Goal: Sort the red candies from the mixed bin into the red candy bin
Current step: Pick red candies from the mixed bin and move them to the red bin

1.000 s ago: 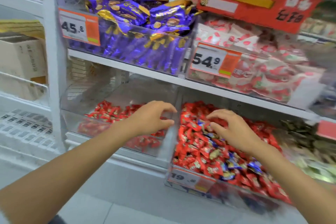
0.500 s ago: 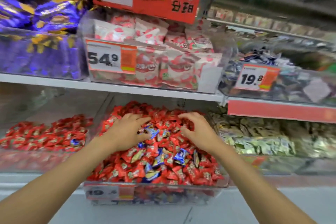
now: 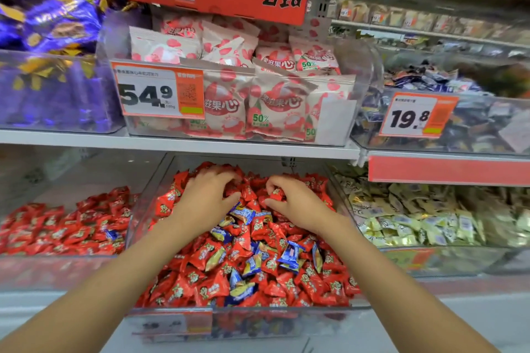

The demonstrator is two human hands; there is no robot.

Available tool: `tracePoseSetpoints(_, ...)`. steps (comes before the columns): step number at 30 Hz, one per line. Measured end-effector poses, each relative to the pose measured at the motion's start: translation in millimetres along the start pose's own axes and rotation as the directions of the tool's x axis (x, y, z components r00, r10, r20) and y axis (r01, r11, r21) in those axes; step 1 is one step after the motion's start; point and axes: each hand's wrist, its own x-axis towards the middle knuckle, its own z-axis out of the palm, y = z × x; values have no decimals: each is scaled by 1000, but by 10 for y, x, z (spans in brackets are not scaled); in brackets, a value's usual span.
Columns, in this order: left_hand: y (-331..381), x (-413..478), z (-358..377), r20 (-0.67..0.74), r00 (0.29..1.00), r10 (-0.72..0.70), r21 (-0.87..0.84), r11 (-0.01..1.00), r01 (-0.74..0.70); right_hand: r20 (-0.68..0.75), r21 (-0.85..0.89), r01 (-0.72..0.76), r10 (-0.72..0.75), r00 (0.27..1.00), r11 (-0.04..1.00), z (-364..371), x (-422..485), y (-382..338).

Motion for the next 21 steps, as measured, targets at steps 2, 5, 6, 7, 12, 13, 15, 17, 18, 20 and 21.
tracePoseSetpoints(2,53,117,69,66,998,11,20,1000,-12,-22,44,-17,18,1000,999,-96,-127,-1)
tracePoseSetpoints(5,102,210,177,271,961,-61,145,989,22,-41,139,-43,49,998,989,-202,-327,23)
tracePoseSetpoints(6,113,221,200,304,950,-72,196,981,12,-42,163,-49,56,998,985,-226,-386,18)
tracePoseSetpoints(7,123,232,209,314,946,-78,226,974,5,-43,182,-56,65,997,982,-239,-434,18)
tracePoseSetpoints(12,158,258,142,284,958,41,115,990,-76,-56,212,-70,84,995,975,-269,-553,-9)
tracePoseSetpoints(13,164,246,113,277,958,77,69,993,-99,-55,218,-68,81,995,974,-271,-561,-22)
tracePoseSetpoints(15,185,206,42,246,960,137,-16,990,-137,-59,234,-68,84,995,970,-279,-566,-50)
tracePoseSetpoints(17,211,143,-29,209,960,186,-81,982,-172,-61,260,-69,88,994,963,-294,-562,-82)
tracePoseSetpoints(18,219,98,-60,189,960,207,-113,976,-188,-64,283,-63,85,994,957,-301,-565,-106)
tracePoseSetpoints(20,211,-11,-123,120,963,242,-156,962,-222,-82,315,-37,66,994,948,-306,-570,-158)
tracePoseSetpoints(21,196,-63,-162,73,964,255,-167,956,-241,-90,321,-29,61,994,946,-303,-576,-194)
